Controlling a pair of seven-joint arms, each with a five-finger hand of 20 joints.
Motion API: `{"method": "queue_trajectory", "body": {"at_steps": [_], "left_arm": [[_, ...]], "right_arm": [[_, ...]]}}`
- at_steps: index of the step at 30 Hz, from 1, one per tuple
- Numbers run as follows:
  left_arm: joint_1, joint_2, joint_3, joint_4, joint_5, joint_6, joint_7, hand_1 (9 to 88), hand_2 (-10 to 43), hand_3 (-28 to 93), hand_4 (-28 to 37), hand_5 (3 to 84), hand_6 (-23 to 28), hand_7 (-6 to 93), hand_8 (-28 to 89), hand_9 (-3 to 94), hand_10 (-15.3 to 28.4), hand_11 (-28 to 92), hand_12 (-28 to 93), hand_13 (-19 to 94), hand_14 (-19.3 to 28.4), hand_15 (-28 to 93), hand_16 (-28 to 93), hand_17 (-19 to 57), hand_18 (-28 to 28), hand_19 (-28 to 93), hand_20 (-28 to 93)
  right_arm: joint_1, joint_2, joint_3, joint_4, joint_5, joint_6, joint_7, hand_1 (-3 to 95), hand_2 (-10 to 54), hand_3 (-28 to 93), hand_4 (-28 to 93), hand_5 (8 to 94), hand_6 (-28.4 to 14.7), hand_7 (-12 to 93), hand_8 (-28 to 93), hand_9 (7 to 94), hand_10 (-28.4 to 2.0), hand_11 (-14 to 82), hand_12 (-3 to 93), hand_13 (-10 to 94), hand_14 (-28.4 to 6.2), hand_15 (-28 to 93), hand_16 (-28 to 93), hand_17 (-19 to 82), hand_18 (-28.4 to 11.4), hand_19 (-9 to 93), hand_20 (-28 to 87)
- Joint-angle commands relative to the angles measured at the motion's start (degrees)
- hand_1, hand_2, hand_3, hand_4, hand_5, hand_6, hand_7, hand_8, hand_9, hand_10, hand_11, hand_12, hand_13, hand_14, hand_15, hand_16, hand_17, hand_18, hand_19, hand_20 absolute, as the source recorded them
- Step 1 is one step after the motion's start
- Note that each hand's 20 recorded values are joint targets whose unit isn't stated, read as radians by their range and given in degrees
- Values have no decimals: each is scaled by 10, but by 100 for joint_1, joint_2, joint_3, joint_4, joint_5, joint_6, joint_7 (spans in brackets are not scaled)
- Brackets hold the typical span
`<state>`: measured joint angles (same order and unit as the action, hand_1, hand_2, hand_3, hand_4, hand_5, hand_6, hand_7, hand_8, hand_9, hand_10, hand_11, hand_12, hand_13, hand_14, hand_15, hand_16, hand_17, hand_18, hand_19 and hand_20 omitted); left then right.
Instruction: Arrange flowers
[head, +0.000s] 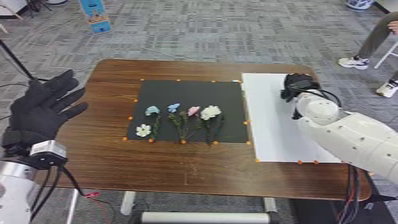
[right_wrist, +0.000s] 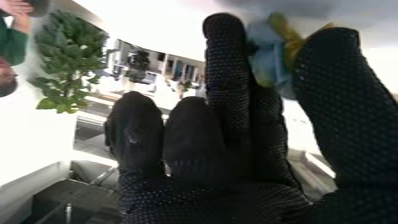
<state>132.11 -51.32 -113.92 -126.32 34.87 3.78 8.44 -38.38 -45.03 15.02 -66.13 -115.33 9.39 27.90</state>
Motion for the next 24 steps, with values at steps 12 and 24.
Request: {"method": "queue_trajectory", "body": {"at_steps": [12,24], "left_arm": [[79,-126,-42,-51,-23,14,-24,190,-32,666,-283,293,26,161,-82,248,112,129,160,202,136,177,41,-117,224,413,77],[32,-120,-22,-36,-23,7,-22,190,-32,665,-283,293,26,161,-83,248,113,130,160,203,136,178,41,-116,224,413,77]], "right_arm": [[-1452,592,1101,-2109,-5,115,-1167,520,-95,780,-283,753,36,398,-13,918,-38,135,427,810,-21,857,354,543,-183,932,697],[-2239,692,1807,-3022,-322,-296,-1491,516,-95,787,-283,754,37,395,-16,911,-43,121,422,804,-23,857,361,537,-184,932,701]]}}
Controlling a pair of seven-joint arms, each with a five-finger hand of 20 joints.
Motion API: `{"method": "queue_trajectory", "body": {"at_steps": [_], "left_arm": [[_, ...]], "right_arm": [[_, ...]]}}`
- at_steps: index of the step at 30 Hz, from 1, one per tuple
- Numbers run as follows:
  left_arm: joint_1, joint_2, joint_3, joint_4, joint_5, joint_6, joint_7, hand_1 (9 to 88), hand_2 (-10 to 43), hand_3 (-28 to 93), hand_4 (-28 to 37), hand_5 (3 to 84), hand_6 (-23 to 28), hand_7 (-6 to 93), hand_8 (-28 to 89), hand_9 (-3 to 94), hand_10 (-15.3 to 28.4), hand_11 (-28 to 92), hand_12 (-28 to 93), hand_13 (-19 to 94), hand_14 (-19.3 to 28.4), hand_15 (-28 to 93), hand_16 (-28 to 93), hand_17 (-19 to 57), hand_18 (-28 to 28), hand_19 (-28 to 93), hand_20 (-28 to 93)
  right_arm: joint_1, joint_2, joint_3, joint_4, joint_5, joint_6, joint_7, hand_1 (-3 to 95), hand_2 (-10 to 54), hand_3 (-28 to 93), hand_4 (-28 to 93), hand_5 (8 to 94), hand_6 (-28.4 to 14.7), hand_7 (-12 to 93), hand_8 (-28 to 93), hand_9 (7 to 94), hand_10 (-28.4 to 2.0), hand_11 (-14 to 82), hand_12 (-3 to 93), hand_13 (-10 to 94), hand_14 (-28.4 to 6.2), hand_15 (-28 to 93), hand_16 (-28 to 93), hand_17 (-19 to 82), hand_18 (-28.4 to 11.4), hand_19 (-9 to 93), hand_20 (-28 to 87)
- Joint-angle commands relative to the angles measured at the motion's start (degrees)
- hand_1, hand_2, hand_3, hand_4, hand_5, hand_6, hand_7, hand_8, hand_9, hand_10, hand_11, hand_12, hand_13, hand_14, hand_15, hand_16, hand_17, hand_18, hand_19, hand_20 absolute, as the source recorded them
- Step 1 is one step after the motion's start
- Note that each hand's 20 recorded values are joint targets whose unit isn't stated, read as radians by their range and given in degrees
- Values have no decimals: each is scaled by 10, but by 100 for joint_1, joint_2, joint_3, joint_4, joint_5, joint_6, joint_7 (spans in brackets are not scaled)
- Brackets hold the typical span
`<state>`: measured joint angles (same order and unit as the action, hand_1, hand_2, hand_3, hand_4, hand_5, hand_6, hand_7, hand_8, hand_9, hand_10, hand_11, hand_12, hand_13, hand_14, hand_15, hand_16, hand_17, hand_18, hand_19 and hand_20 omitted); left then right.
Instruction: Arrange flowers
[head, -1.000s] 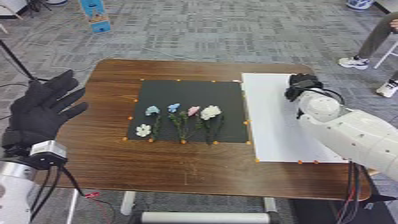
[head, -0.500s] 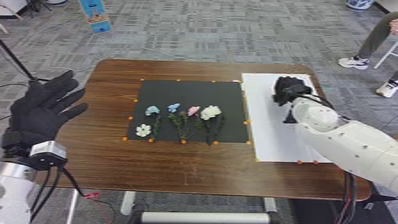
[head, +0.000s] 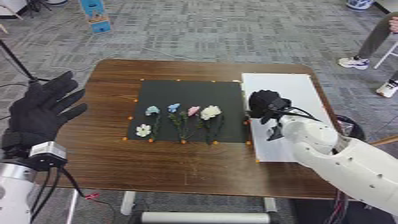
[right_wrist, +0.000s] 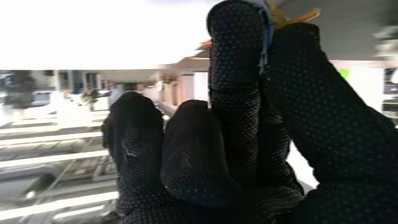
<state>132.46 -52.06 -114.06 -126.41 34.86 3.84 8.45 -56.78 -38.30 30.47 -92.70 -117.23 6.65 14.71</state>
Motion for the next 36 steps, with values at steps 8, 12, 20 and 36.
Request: {"method": "queue_trajectory", "body": {"at_steps": [8,12,20,36], "left_arm": [[-18,-30,3,-12,-25,-19,-43,190,-32,667,-283,293,26,161,-83,248,113,130,160,203,135,177,41,-116,224,414,77],[-48,4,17,8,-29,-36,-50,188,-33,670,-283,293,26,161,-83,248,112,130,160,203,135,177,41,-116,224,414,77],[-123,49,56,50,-31,-78,-96,191,-32,666,-283,293,26,161,-83,247,112,131,160,203,135,178,41,-116,224,413,77],[-119,73,27,59,-28,-105,-103,189,-32,668,-283,293,26,162,-83,248,113,131,159,204,135,178,41,-116,224,414,77]], "right_arm": [[-778,2,444,-622,-237,6,-213,513,-95,789,-283,755,37,393,-15,912,-45,118,421,804,-24,858,363,537,-184,932,701],[-756,-64,287,-610,-356,197,-168,514,-95,789,-283,757,38,391,-17,913,-46,119,422,804,-23,858,362,537,-184,932,701],[-650,-349,169,-476,-477,293,-117,514,-95,786,-283,757,38,390,-18,912,-46,116,420,805,-22,858,361,537,-184,932,702],[-825,-282,398,-663,-808,-528,-100,447,-95,759,-283,667,33,319,-26,813,-51,131,347,766,-31,859,372,499,-186,932,691]]}}
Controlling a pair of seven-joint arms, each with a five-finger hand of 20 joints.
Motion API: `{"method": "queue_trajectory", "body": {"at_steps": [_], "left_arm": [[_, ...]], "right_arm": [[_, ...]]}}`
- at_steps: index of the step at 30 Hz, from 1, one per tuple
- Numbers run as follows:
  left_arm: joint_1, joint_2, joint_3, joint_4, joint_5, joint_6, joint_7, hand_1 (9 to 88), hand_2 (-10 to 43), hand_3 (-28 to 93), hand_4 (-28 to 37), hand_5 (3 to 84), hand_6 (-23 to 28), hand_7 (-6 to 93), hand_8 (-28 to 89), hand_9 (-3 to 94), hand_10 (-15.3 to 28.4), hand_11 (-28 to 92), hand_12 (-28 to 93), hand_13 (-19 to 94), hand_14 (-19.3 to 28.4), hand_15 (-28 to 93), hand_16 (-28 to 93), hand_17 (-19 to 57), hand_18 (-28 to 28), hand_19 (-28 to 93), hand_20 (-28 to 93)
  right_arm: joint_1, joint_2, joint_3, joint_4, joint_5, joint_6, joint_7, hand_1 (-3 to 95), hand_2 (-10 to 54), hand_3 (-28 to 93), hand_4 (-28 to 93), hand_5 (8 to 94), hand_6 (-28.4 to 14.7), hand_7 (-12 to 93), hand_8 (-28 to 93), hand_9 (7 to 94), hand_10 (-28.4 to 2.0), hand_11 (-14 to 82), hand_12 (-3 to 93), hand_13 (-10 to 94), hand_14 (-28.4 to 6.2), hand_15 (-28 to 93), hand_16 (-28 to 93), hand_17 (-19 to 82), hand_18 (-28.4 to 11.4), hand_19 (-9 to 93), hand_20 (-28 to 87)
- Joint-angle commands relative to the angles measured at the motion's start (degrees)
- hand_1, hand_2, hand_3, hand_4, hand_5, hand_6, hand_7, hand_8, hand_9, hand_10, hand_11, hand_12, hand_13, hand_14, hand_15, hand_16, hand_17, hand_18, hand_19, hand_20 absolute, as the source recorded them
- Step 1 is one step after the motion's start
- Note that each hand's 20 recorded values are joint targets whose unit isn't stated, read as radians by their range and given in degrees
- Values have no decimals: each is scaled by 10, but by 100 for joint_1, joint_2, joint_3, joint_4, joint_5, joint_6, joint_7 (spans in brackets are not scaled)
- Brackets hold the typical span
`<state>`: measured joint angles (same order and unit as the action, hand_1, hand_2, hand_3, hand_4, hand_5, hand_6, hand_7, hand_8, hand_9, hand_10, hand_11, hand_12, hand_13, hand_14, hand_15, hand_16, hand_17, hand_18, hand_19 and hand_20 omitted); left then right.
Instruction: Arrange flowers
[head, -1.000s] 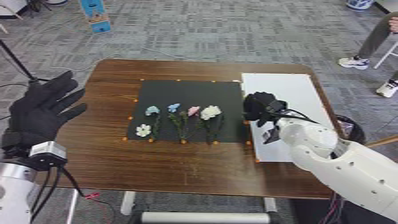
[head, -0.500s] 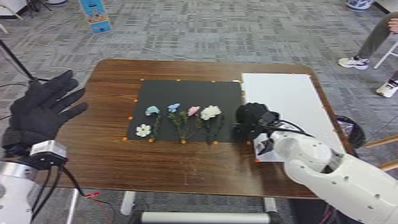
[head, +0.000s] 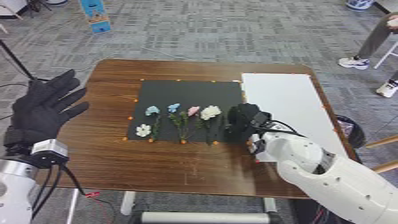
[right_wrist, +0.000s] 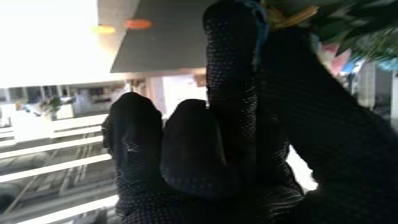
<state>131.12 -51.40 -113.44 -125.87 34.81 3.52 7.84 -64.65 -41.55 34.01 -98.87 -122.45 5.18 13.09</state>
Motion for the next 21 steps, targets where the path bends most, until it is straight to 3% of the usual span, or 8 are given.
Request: {"method": "queue_trajectory", "body": {"at_steps": [1,5,15,21], "left_arm": [[10,10,-33,5,-22,-72,-40,190,-31,667,-283,293,26,162,-83,248,112,130,159,204,135,178,41,-116,224,414,77],[2,6,-24,9,-18,-71,-45,190,-32,667,-283,293,26,162,-83,248,111,131,160,203,136,179,41,-116,224,414,77],[23,-37,-55,-19,-5,-49,-21,190,-32,668,-283,293,26,161,-83,248,112,130,160,203,135,179,41,-117,224,414,77],[36,-103,-19,-74,41,-58,-1,189,-32,669,-283,293,26,161,-83,249,112,131,160,203,136,179,40,-117,225,415,77]], "right_arm": [[-25,42,34,-36,-277,-405,87,428,-95,772,-283,652,33,306,-29,787,-54,152,319,761,-33,860,371,494,-185,932,688],[-63,23,81,-24,-317,-473,184,373,-95,812,-283,611,30,273,-142,711,-73,239,214,741,-37,863,364,474,-189,932,677],[-219,100,496,-263,-549,-440,707,315,-95,811,-283,518,-14,227,-128,599,-106,199,190,710,-53,859,359,443,-198,932,656],[-910,327,1626,-836,385,592,1155,247,-95,794,-282,464,-73,139,-88,558,-133,191,198,701,-64,859,352,435,-207,932,659]]}}
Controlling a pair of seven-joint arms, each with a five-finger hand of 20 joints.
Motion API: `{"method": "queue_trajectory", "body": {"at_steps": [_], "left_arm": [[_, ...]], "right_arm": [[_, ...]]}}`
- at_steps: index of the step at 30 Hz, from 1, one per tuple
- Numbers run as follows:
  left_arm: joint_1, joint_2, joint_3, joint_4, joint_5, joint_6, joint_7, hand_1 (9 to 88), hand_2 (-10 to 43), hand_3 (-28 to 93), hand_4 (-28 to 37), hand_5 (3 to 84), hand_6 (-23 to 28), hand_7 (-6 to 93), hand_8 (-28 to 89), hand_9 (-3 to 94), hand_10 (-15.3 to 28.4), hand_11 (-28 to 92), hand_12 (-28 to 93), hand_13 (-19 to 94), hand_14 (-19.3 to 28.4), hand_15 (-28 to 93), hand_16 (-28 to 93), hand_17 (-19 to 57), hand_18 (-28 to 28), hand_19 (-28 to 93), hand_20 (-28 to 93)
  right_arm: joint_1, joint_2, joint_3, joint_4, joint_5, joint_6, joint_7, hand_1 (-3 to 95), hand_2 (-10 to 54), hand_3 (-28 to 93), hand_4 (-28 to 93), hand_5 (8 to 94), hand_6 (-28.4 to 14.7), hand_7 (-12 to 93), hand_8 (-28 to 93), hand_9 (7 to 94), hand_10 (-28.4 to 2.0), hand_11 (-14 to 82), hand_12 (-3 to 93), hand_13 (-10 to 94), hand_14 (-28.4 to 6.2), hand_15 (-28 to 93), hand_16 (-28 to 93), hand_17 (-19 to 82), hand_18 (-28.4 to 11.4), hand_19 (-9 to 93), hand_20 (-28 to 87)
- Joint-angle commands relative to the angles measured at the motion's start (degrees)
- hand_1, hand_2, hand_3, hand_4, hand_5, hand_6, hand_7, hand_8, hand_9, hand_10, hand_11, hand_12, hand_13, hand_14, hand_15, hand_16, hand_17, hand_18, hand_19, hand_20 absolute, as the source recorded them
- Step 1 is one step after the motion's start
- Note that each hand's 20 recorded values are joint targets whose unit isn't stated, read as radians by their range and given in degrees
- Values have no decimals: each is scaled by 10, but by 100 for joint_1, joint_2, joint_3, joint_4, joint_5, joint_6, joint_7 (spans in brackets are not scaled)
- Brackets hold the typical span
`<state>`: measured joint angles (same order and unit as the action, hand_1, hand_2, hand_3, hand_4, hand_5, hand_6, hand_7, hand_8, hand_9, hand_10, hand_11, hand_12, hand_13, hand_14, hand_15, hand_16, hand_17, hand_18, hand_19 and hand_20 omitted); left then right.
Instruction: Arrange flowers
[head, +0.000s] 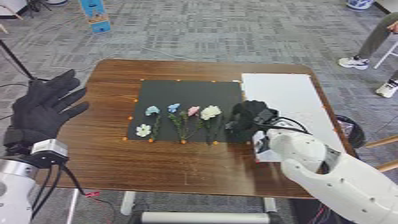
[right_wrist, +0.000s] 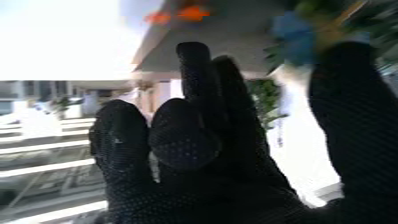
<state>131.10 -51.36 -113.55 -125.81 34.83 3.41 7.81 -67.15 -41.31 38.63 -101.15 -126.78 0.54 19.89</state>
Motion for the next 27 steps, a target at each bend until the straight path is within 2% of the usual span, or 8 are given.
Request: {"method": "queue_trajectory", "body": {"at_steps": [1,4,7,10,13,15,23,27], "left_arm": [[50,-129,-8,-94,71,-50,-5,188,-32,670,-283,293,26,161,-83,248,112,131,160,203,136,178,40,-117,225,415,77],[110,-214,-32,-160,109,-105,-30,187,-33,673,-283,293,26,161,-83,248,112,131,160,202,135,177,40,-117,225,414,76],[108,-362,25,-204,307,-190,-64,184,-39,684,-283,289,25,159,-82,241,111,128,161,195,133,172,41,-117,226,413,74],[140,-493,-9,-253,460,-348,-212,197,-49,683,-283,279,23,158,-81,225,105,122,163,178,132,156,41,-121,235,405,69],[170,-612,-19,-305,820,-434,-251,207,-60,677,-283,264,22,156,-79,207,100,110,171,162,128,130,47,-128,244,400,61],[144,-669,28,-302,766,-515,-229,211,-77,667,-283,254,18,153,-79,197,97,98,176,154,127,109,53,-131,248,396,53],[99,-938,256,-278,867,-430,-174,211,-92,663,-283,241,12,139,-73,182,92,57,184,137,127,56,67,-140,255,388,37],[23,-978,385,-246,1221,-259,-213,212,-93,664,-283,239,12,137,-73,181,92,50,186,134,125,45,69,-149,246,382,34]], "right_arm": [[-863,315,1449,-694,1165,1382,420,244,-95,795,-282,449,-79,132,-82,541,-137,193,202,690,-67,859,352,426,-211,932,658],[-1721,217,2637,-853,2510,2010,-559,235,-95,801,-280,406,-88,122,-70,489,-146,190,211,644,-87,857,333,370,-216,926,606],[-2670,14,3664,-980,4479,2732,-1923,216,-66,819,-259,373,-76,137,-74,401,-147,180,216,452,-137,771,240,236,-222,780,509],[-3594,-436,4830,-1000,6624,1760,-3058,200,-37,840,-240,393,-36,152,-88,396,-127,154,221,303,-128,552,170,119,-228,585,416],[-4180,-840,5539,-876,7935,598,-3161,183,-25,845,-230,352,-52,84,-74,372,-129,91,219,217,-117,282,229,23,-237,447,273],[-4442,-989,5702,-767,8560,39,-3303,173,-43,829,-230,291,-92,29,-57,334,-123,37,211,200,-110,157,261,-2,-228,391,193],[-4982,-2001,5958,-819,8728,-927,-3546,146,-64,798,-245,310,-10,35,-64,299,-119,11,183,189,-104,-4,319,-35,-219,323,134],[-5027,-2286,6006,-875,8614,-1305,-3258,133,-67,788,-253,298,23,45,-73,282,-119,6,177,178,-121,-38,318,-64,-237,337,121]]}}
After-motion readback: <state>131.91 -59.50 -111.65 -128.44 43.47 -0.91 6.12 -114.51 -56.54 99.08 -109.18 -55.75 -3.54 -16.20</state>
